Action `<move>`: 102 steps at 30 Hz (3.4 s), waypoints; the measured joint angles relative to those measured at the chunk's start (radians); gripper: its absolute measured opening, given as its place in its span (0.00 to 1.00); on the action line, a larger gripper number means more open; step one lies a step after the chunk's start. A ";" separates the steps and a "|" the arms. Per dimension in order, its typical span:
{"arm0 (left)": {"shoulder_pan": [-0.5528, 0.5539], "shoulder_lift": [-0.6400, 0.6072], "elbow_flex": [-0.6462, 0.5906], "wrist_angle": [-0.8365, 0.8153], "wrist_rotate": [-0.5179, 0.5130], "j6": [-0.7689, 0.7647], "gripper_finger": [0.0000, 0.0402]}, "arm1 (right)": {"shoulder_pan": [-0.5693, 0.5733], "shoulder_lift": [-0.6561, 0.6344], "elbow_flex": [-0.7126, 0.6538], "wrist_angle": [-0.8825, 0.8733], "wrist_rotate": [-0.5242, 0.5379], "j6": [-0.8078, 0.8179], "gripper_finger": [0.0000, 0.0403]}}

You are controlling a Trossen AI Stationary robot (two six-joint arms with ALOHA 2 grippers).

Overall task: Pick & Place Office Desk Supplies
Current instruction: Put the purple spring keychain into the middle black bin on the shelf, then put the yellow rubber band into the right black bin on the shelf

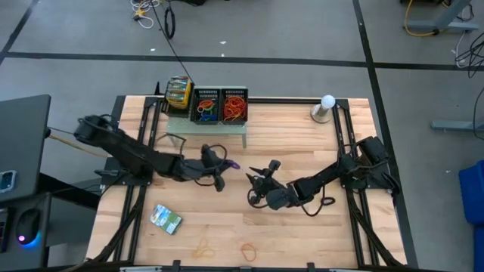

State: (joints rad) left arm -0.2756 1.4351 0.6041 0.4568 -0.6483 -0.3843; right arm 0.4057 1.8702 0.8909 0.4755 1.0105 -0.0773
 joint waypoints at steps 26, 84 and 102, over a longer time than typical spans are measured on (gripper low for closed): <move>0.774 -0.284 0.521 -1.079 0.495 0.252 0.08 | -0.041 0.000 0.000 -0.009 -0.255 0.073 0.02; -0.283 0.116 0.556 -0.929 0.245 -0.338 0.02 | -0.085 -0.431 -0.461 0.213 -0.444 0.142 0.02; -0.524 0.667 1.115 -1.460 0.513 -0.989 0.28 | -0.134 -0.430 -0.460 0.210 -0.434 0.107 0.03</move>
State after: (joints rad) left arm -0.7993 2.1018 1.7188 -1.0031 -0.1353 -1.3732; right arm 0.2721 1.4399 0.4305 0.6855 0.5770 0.0299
